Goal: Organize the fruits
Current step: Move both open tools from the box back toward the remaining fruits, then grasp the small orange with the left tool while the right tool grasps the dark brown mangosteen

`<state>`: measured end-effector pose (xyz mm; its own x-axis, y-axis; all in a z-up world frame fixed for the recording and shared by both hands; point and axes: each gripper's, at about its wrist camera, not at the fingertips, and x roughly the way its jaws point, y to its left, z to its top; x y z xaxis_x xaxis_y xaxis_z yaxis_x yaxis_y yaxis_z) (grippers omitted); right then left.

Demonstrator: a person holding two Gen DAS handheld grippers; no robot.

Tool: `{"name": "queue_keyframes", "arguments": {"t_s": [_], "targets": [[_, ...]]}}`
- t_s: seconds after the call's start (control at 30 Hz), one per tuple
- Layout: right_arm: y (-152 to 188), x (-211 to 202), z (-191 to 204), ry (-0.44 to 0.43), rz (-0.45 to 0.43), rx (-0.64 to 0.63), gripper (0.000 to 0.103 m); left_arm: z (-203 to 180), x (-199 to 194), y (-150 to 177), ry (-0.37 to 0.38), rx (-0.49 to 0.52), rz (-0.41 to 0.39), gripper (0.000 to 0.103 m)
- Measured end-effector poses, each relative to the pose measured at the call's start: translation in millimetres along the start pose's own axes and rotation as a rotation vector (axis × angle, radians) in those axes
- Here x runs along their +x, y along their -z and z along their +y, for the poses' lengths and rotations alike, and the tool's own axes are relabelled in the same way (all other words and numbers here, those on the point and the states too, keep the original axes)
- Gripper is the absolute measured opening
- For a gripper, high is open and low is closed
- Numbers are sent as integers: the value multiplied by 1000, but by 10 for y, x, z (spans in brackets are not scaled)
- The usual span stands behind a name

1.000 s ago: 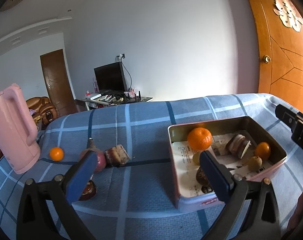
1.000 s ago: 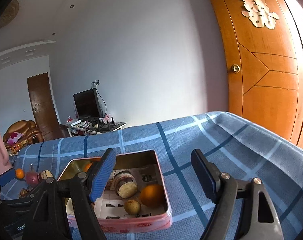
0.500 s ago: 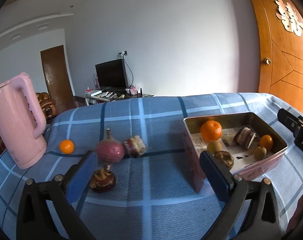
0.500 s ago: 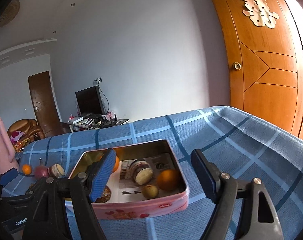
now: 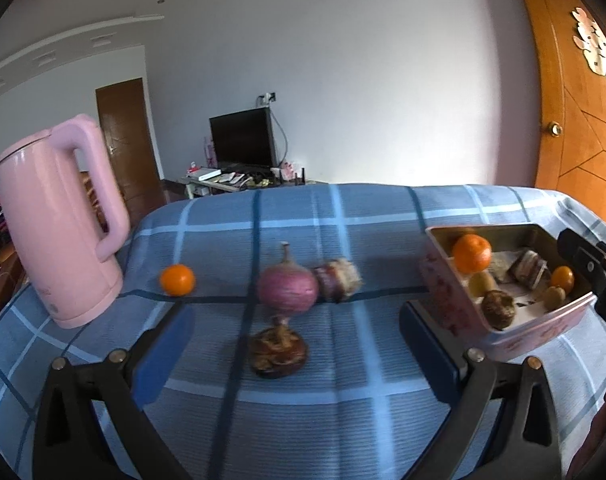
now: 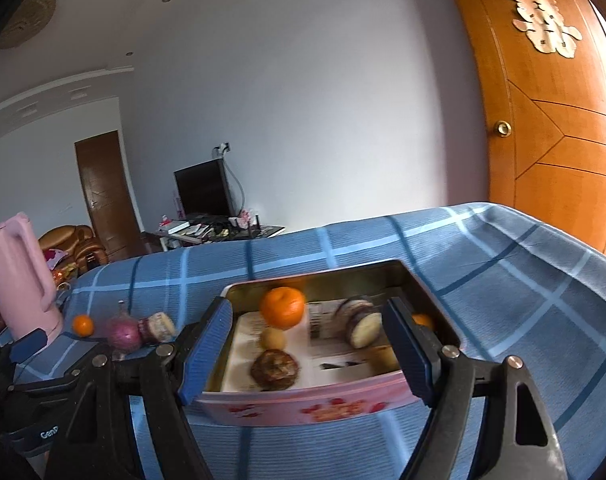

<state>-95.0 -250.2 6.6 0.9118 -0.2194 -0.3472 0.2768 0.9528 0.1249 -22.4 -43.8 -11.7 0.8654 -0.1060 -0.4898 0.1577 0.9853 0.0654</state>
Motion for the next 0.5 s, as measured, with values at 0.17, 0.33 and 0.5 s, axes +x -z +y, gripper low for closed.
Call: {"name": "queue_keyframes", "arguments": {"t_s": [0.17,0.33,0.5], "targets": [[36,39,259,-44,18,-5,79,258,47,12,-25,-6,10,103],[73,77,548,-90,33,-34,79,579,128,31,-41,-19,41,103],[108,128,810,-125,57,-59,79,941,273,64,-49,-47,110,103]]}}
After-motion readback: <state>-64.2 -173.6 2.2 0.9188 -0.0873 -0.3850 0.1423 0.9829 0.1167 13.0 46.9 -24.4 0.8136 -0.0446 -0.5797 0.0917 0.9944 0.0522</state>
